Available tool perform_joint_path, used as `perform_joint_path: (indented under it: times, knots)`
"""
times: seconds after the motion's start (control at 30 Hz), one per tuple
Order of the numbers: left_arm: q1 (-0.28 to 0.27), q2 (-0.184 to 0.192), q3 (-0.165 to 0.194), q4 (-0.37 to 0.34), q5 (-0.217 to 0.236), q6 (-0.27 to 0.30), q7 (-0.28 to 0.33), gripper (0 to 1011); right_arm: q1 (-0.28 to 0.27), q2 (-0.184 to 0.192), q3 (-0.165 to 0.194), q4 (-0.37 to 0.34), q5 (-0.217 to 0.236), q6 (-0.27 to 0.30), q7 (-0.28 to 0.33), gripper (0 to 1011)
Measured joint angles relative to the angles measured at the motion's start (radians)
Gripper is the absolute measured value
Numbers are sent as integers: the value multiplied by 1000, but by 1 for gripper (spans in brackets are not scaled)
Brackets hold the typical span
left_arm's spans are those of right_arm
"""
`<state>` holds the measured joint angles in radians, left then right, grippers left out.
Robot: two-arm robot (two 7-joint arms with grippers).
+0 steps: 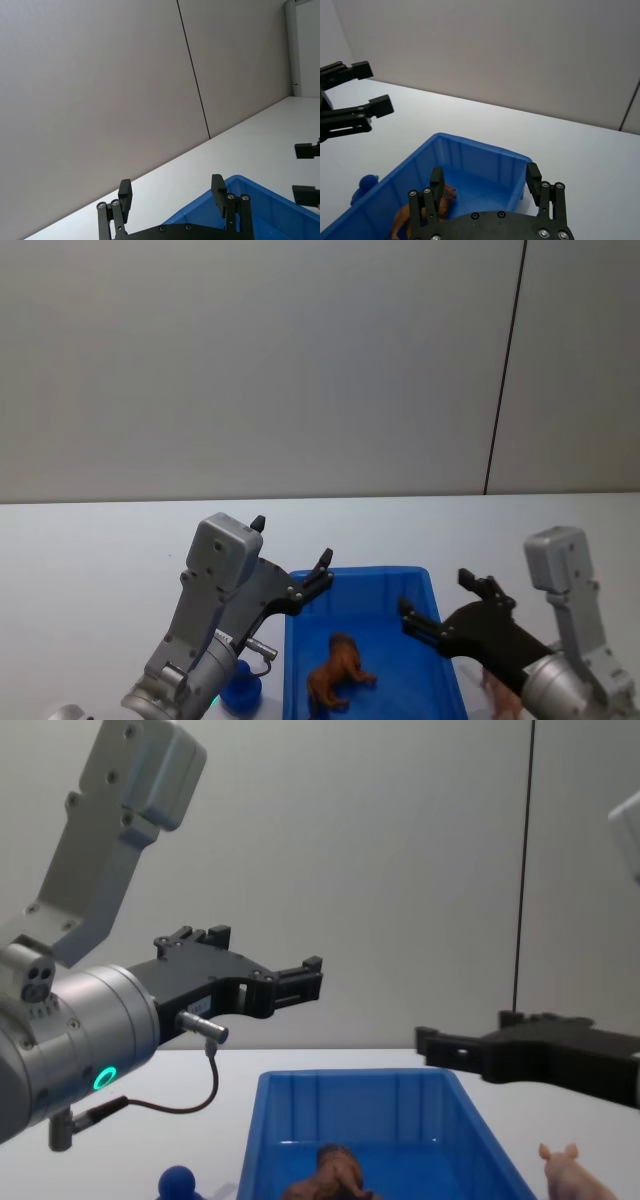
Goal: Pick up the two dolls from the table and place them into the box.
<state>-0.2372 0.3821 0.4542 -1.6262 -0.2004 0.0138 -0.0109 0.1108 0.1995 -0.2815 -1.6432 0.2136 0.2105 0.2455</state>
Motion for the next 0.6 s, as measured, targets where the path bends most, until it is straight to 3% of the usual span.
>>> perform_joint_path:
  times: [0.6]
  knots:
    - [0, 0, 0, 0, 0, 0, 0, 1002, -121, 82, 36, -114, 5, 42, -135, 1001]
